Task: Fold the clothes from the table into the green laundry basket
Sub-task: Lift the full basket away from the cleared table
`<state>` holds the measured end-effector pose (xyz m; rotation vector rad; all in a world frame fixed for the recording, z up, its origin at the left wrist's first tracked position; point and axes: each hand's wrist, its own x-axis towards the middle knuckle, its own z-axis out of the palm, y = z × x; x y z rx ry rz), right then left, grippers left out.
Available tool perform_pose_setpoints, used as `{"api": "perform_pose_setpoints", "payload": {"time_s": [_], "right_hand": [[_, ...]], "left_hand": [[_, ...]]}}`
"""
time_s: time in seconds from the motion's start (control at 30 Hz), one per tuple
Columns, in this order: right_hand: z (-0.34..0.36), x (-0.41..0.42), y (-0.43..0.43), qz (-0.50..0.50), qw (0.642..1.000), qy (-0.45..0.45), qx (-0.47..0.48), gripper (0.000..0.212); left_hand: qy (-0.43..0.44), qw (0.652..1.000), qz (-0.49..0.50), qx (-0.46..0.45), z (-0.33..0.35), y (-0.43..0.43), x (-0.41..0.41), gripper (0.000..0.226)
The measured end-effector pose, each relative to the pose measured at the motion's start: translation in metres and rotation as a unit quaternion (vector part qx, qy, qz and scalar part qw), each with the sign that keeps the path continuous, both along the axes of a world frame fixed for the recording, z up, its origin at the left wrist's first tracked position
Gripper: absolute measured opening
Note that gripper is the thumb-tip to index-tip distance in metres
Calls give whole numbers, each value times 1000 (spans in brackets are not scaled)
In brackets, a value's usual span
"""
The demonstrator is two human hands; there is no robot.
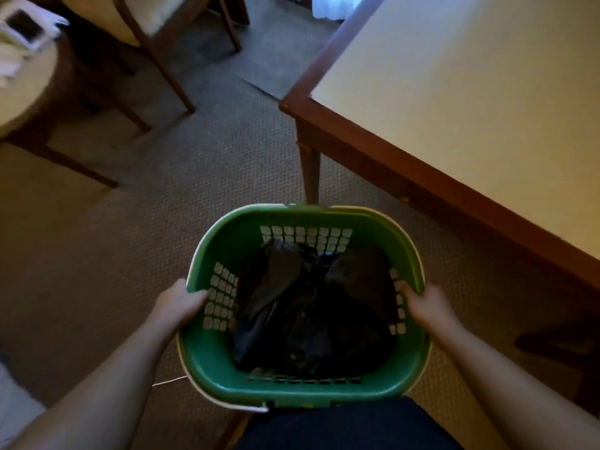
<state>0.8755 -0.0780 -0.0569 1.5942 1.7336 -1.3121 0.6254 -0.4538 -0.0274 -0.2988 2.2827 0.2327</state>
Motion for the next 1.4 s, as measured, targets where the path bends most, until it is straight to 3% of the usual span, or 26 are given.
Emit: {"api": "perform_pose_setpoints", "payload": {"time_s": [0.17,0.3,0.47,0.7,1.07,1.4], "right_hand": [[20,-43,-24,76,997,29,11,22],[49,-73,-41,161,983,66,53,29],[75,-110,-57,228,964,121,69,43],[82,-167,-85,269,952,124,74,47],[72,-274,-138,176,975,108,77,45],[81,-388,-178,114,973,135,151,35]], "left_hand": [[16,997,79,-11,18,-65,61,45],[39,989,143,-7,44,-91,86,50],[92,979,179,7,75,-114,91,52],[148,969,199,19,79,-142,60,43],[106,990,90,23,69,-189,-135,39],[148,989,6,19,85,-198,-323,49]]}}
